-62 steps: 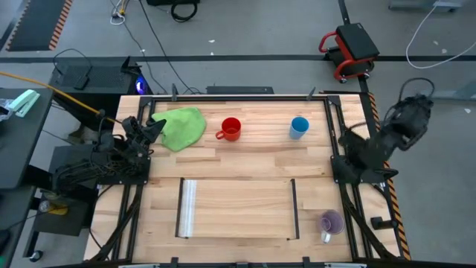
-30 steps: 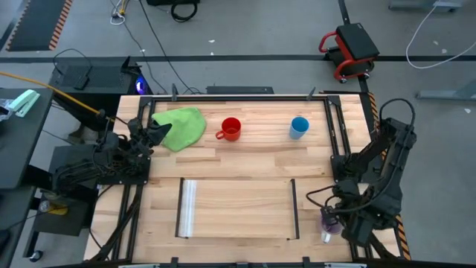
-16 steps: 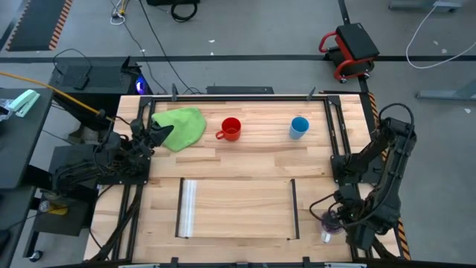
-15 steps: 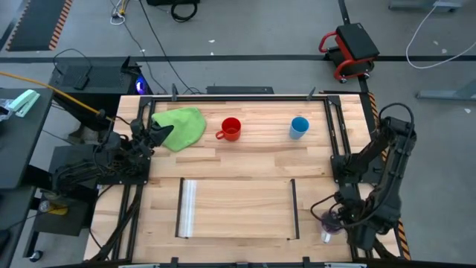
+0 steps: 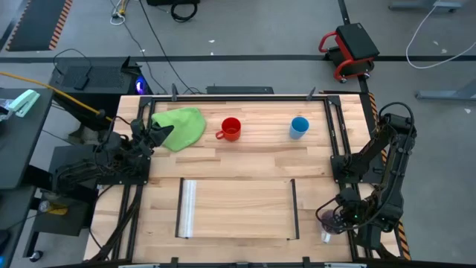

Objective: Stack small to large cups/mugs on shelf
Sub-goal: Put the purple mug on the shelf

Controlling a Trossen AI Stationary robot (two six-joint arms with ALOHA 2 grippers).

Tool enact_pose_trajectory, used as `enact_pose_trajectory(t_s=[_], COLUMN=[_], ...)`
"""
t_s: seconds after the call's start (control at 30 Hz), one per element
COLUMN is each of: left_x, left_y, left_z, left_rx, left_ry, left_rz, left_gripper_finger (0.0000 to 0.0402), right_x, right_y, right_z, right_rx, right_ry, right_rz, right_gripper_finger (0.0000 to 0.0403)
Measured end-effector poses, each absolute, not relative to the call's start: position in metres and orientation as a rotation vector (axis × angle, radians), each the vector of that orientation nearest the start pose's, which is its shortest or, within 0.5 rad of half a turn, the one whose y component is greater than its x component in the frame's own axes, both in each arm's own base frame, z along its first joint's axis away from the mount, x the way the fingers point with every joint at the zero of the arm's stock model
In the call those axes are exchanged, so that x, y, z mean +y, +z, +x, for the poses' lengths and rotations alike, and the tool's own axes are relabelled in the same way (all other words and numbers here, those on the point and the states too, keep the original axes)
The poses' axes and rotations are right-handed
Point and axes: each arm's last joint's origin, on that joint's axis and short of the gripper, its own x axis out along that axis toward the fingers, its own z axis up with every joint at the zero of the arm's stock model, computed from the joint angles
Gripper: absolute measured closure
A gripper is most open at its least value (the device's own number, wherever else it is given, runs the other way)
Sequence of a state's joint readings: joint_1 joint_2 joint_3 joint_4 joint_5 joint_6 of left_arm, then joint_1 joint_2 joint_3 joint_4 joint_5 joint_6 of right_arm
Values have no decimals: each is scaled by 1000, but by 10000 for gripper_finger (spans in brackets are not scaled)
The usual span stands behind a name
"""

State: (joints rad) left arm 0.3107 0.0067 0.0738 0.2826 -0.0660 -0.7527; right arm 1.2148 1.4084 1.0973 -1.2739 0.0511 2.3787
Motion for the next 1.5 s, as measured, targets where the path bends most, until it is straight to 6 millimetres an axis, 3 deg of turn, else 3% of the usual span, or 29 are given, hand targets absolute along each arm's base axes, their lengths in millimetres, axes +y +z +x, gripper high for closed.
enact_pose_trajectory(t_s=[0.43, 0.63, 0.93, 1.5], left_x=[29, 29, 29, 29], left_y=[211, 210, 210, 207], left_z=[84, 84, 84, 85], left_rx=[-430, -426, -421, -401], left_ry=[241, 242, 244, 250], left_rz=[-703, -704, -705, -730], left_gripper_finger=[344, 344, 345, 347], right_x=[211, 207, 205, 205], right_y=[253, 253, 235, 232], right_z=[83, 88, 88, 87], right_rx=[1292, 1274, 1302, 1325], right_ry=[-800, -837, -846, -847], right_rz=[841, 840, 837, 840], right_gripper_finger=[368, 368, 367, 299])
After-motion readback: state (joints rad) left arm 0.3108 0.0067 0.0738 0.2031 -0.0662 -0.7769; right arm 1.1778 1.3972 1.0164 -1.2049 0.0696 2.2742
